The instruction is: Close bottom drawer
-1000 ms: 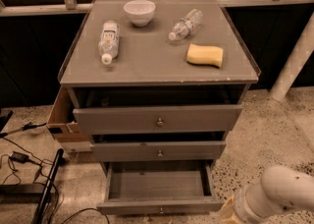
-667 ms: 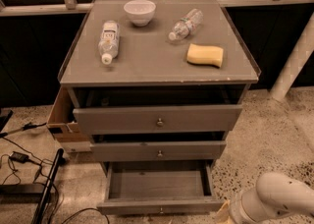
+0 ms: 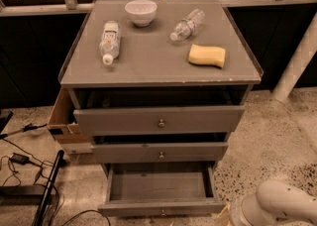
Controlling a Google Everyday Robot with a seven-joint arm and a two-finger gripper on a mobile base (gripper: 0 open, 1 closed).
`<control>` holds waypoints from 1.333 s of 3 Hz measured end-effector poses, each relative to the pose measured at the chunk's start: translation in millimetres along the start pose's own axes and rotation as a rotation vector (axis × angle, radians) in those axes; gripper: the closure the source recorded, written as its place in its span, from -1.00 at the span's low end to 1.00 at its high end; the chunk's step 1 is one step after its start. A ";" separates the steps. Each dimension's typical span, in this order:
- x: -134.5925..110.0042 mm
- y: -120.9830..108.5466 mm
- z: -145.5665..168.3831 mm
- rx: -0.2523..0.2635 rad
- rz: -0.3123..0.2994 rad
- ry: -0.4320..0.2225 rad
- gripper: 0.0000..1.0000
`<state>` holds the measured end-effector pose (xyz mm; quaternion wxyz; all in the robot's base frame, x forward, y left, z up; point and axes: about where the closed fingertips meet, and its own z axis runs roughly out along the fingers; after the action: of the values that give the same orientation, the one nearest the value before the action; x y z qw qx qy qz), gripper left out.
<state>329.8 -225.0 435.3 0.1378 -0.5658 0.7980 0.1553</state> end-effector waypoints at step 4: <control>52.5 -50.4 221.6 0.004 -0.036 -0.119 1.00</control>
Offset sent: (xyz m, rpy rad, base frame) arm 0.0503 0.0409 -0.2275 0.1486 -0.1160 0.0694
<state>370.4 -196.4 207.4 0.1890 -0.5694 0.7785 0.1845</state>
